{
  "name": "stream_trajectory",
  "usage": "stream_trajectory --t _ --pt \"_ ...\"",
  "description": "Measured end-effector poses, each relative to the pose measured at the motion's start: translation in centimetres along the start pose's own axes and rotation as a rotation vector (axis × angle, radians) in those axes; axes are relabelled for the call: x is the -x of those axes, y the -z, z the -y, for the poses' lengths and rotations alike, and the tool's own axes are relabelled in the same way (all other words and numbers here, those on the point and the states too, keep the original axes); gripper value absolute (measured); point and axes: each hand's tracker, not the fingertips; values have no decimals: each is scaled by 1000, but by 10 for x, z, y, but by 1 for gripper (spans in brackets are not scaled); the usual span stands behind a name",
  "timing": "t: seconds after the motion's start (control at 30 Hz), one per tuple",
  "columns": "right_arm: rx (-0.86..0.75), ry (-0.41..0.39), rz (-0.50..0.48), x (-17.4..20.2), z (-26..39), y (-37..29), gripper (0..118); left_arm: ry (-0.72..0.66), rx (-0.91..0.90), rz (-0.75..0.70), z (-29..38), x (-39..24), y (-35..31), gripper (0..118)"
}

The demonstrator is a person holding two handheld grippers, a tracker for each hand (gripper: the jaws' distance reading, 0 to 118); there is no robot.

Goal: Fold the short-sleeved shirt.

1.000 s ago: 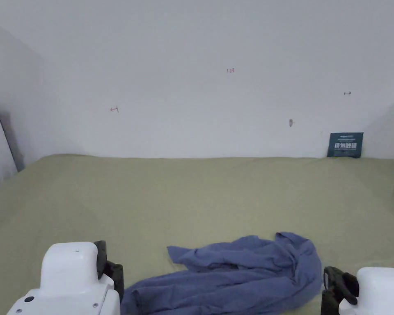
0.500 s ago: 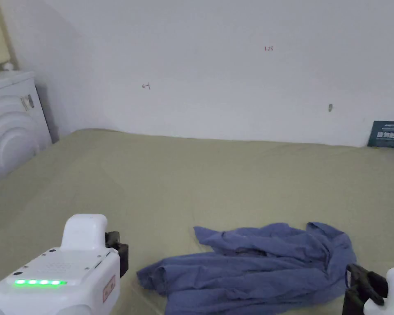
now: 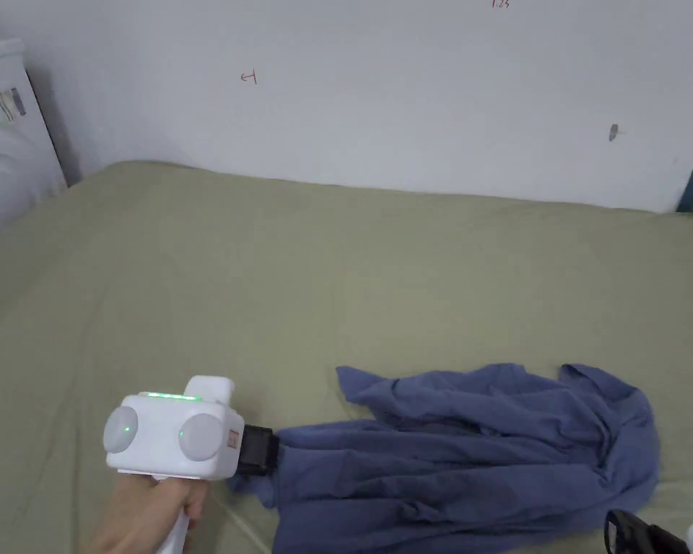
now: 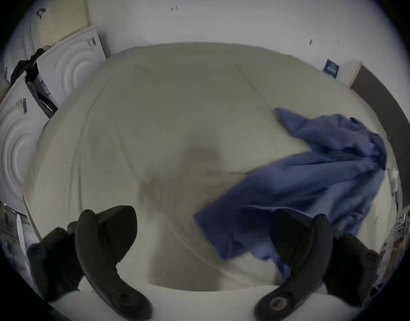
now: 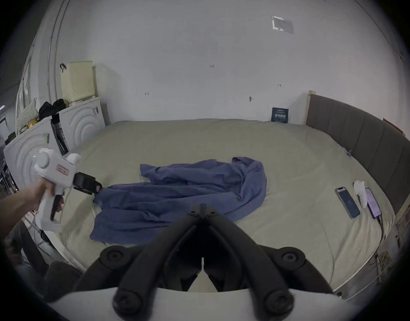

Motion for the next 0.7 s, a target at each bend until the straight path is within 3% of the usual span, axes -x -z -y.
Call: stream_trajectory --t 0.07,0.1,0.13,0.2,0.23,0.27,0.3,0.37,0.53,0.7 --pt "16 -4 -2 -1 2 5 2 10 48 -34 3 -1 20 114" --pt "23 -10 4 -1 3 5 2 17 67 -49 6 -5 25 105" --pt "24 -12 3 -2 4 6 2 22 71 23 11 -8 27 90" --pt "33 -10 3 -4 5 8 2 58 18 -26 13 -11 13 78" --pt "37 -7 3 -5 6 8 2 74 14 32 14 -15 6 59" --pt "41 -2 2 -6 6 9 2 96 20 11 17 -22 1 21" --pt "45 5 1 -7 6 10 2 163 -5 11 19 -32 -2 0" --pt "51 25 -1 -13 5 11 2 256 -5 -53 24 -41 4 0" --pt "71 49 32 -40 -1 17 2 116 -10 10 22 -25 5 0" --pt "91 34 84 -76 -19 53 2 98 -6 42 18 -15 4 0"
